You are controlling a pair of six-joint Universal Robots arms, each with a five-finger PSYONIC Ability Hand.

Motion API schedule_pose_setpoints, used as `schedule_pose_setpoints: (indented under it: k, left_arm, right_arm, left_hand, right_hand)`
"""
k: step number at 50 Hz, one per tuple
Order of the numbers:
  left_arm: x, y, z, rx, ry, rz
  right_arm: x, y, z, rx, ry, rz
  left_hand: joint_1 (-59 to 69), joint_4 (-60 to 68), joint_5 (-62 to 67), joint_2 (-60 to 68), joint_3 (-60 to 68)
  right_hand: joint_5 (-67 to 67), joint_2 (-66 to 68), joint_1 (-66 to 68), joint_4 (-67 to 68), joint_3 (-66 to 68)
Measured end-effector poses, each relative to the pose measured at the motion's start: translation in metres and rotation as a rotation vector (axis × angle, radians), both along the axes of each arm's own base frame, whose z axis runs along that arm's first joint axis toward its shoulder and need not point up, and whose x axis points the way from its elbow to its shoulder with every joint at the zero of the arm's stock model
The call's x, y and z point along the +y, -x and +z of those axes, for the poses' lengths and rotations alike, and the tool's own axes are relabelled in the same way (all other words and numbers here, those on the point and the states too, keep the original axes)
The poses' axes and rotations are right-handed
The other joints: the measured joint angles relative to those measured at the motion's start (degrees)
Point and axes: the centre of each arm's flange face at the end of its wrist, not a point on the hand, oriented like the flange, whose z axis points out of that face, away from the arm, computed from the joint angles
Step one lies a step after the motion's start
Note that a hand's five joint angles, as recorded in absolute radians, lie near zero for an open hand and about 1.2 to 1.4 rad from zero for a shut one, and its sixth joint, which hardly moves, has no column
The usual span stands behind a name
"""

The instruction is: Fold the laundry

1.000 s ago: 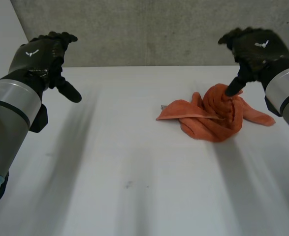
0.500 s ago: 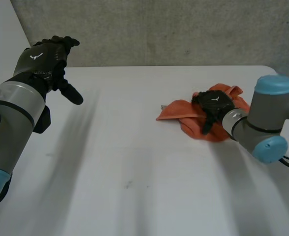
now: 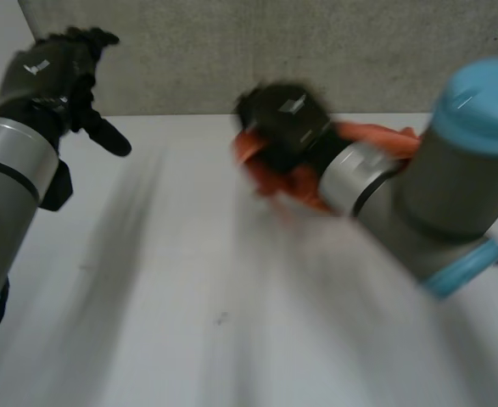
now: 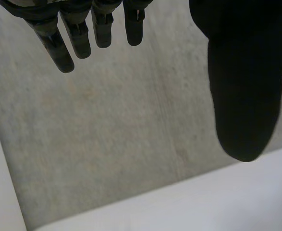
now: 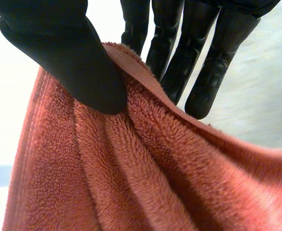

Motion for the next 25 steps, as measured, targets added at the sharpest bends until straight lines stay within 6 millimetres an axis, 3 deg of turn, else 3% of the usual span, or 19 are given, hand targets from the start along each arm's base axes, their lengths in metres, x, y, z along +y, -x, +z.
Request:
schedule_pose_setpoints:
  k: [1, 2, 4, 5, 8, 10, 11, 14, 17, 20, 25]
  left_arm:
    - [0.001, -0.001, 0.002, 0.004, 0.008, 0.002]
    - [0.002, -0.004, 0.009, 0.015, 0.033, 0.009]
    - [0.003, -0.007, 0.015, 0.025, 0.054, 0.016]
    - [0.003, -0.009, 0.02, 0.033, 0.071, 0.022]
    - [0.004, -0.012, 0.024, 0.041, 0.089, 0.03]
    - [0.004, -0.014, 0.027, 0.046, 0.101, 0.035]
    - [0.004, -0.014, 0.027, 0.046, 0.101, 0.035]
    - [0.004, -0.015, 0.026, 0.045, 0.099, 0.037]
    - [0.004, -0.014, 0.02, 0.035, 0.077, 0.034]
    - [0.005, -0.011, 0.01, 0.021, 0.045, 0.026]
    - [0.01, -0.007, -0.014, -0.014, -0.032, 0.007]
  right_arm:
    - [0.008, -0.005, -0.005, 0.01, -0.017, 0.023]
    - [0.03, -0.016, -0.023, 0.044, -0.066, 0.082]
    - [0.045, -0.024, -0.038, 0.078, -0.107, 0.122]
    - [0.057, -0.03, -0.053, 0.116, -0.143, 0.15]
    - [0.066, -0.034, -0.068, 0.163, -0.179, 0.168]
    - [0.068, -0.036, -0.076, 0.201, -0.195, 0.162]
    - [0.068, -0.036, -0.076, 0.201, -0.195, 0.162]
    - [0.046, -0.026, -0.067, 0.222, -0.173, 0.058]
    - [0.006, 0.003, -0.042, 0.205, -0.128, -0.125]
    - [-0.016, 0.027, -0.03, 0.196, -0.115, -0.228]
    - [-0.031, 0.056, -0.03, 0.206, -0.136, -0.314]
  left_hand:
    - [0.0, 0.0, 0.0, 0.0, 0.0]
    - [0.0, 0.0, 0.0, 0.0, 0.01]
    - [0.0, 0.0, -0.03, 0.0, 0.01]
    - [0.0, 0.0, 0.0, 0.0, 0.0]
    - [0.0, 0.0, -0.03, 0.0, 0.0]
    - [0.0, 0.0, -0.03, 0.0, 0.0]
    - [0.0, 0.0, -0.03, 0.0, 0.0]
    - [0.0, 0.0, 0.0, 0.0, 0.0]
    - [0.0, 0.0, 0.0, 0.0, 0.0]
    - [0.0, 0.0, -0.03, 0.0, 0.0]
    - [0.0, 0.0, 0.01, 0.0, 0.0]
  right_hand:
    - [0.0, 0.0, 0.0, 0.0, 0.0]
    - [0.04, 0.0, 0.0, 0.0, 0.0]
    - [-1.69, -1.93, -1.86, -2.05, -2.0]
    - [-12.35, -15.23, -11.39, -14.26, -15.2]
    - [-28.11, -31.57, -26.87, -30.29, -30.0]
    - [-47.21, -50.2, -40.53, -50.0, -49.58]
    - [-47.21, -50.2, -40.53, -50.0, -49.58]
    - [-51.48, -54.76, -42.48, -54.9, -55.51]
    - [-51.48, -54.77, -42.45, -54.9, -55.57]
    - [-51.49, -54.77, -42.45, -54.9, -55.57]
    - [-51.49, -54.77, -42.45, -54.9, -55.57]
